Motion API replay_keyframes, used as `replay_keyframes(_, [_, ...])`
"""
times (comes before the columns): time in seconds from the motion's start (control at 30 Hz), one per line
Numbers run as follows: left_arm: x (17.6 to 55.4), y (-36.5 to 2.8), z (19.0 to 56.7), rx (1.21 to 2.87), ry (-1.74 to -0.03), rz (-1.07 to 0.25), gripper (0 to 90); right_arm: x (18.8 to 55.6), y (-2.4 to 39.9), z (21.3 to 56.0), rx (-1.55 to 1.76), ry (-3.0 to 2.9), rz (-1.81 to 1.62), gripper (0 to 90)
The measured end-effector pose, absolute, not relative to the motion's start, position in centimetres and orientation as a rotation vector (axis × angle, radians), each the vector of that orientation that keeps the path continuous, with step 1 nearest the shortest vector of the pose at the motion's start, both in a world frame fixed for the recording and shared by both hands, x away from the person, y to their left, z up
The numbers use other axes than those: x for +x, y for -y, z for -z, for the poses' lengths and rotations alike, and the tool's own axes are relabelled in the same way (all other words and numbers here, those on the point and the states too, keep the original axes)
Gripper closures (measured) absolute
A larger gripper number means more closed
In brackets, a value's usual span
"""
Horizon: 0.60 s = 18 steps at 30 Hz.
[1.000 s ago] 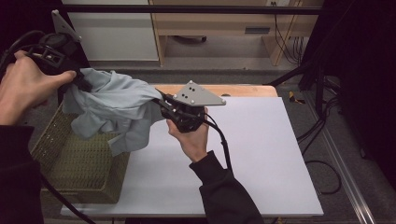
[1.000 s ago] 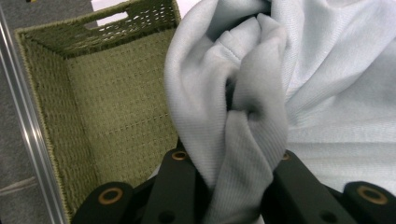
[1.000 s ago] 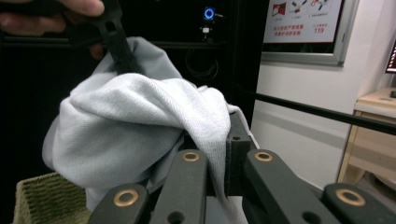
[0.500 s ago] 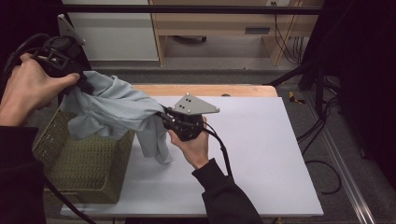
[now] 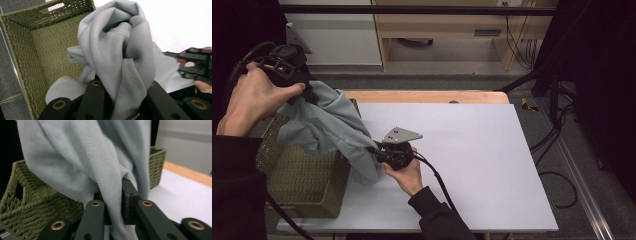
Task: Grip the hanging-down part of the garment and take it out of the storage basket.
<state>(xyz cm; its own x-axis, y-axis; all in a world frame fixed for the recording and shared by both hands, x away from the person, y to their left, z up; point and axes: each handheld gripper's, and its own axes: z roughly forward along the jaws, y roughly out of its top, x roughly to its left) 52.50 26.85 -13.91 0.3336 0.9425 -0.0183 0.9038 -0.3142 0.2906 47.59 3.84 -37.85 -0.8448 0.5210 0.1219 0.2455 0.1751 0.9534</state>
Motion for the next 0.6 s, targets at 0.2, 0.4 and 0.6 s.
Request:
replay_keyframes(0.2, [52.5, -27.1, 14.3, 2.347, -1.668, -0.225, 79.5, 46.8, -4.0, 38.1, 0.687, -2.246, -1.721, 55.0])
replay_keyframes(0.4, [52.4, -27.2, 14.3, 2.352, -1.659, -0.226, 79.4, 45.3, -1.4, 36.3, 0.674, -2.183, -1.774, 33.3])
replay_keyframes(0.6, [52.3, -27.2, 14.3, 2.354, -1.653, -0.224, 79.4, 44.5, 3.1, 36.1, 0.748, -2.069, -1.75, 19.5])
